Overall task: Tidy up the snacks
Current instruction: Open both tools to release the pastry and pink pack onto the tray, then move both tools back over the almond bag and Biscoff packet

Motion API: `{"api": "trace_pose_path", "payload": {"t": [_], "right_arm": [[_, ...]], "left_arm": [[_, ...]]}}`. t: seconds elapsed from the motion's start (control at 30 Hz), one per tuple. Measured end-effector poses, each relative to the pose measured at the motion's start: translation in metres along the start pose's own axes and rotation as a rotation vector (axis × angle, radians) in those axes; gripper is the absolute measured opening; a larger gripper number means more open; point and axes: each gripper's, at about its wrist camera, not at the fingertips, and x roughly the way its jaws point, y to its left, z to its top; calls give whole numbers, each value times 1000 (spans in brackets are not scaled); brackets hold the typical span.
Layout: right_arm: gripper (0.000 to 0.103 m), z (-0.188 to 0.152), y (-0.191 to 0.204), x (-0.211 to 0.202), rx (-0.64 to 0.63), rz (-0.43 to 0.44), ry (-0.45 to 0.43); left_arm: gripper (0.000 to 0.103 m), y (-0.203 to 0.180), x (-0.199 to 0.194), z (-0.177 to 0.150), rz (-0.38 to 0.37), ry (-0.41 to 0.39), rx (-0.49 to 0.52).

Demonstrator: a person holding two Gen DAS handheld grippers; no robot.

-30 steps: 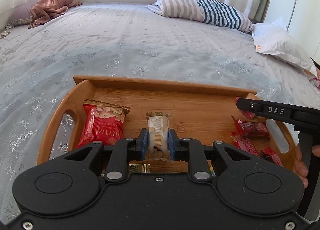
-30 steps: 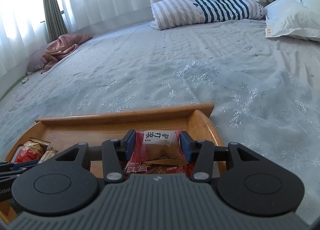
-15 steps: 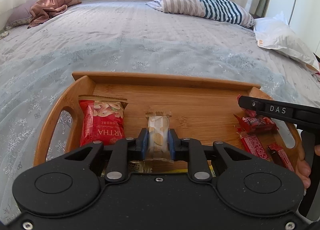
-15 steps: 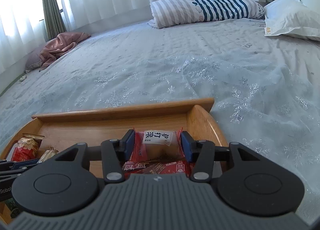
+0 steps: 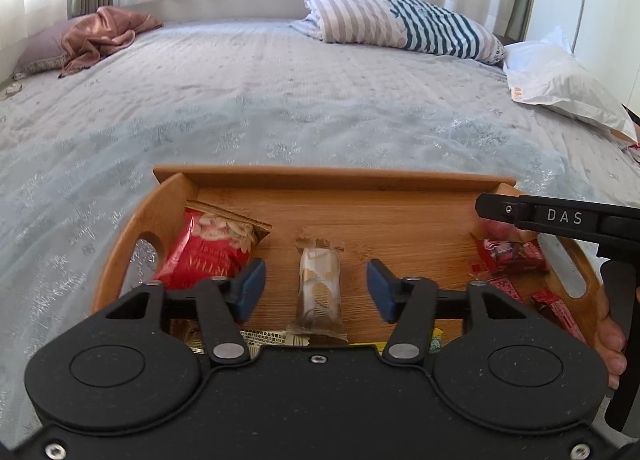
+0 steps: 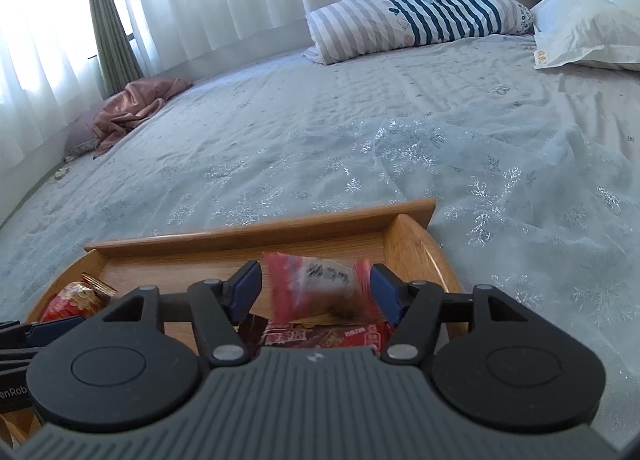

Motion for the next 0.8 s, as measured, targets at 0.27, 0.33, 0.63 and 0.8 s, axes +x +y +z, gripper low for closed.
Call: {"api": "trace_pose_path", "payload": {"t": [0.27,0.33,0.63,0.8], "right_arm": [[89,-3,5,-33,-18,33,-57],[90,-5,8,-44,-30,37,-70],[103,-22,26,-90,-92,97,-112],[103,-35,38,-109,-126,120,-128]], "left_arm": [[83,3,-35,-6,-25,-60,8],[84,6,-44,-9,-29,-64,8],[87,17,-87,-30,-60,-70,9],[89,20,-108,-46,-73,-69,13]]}}
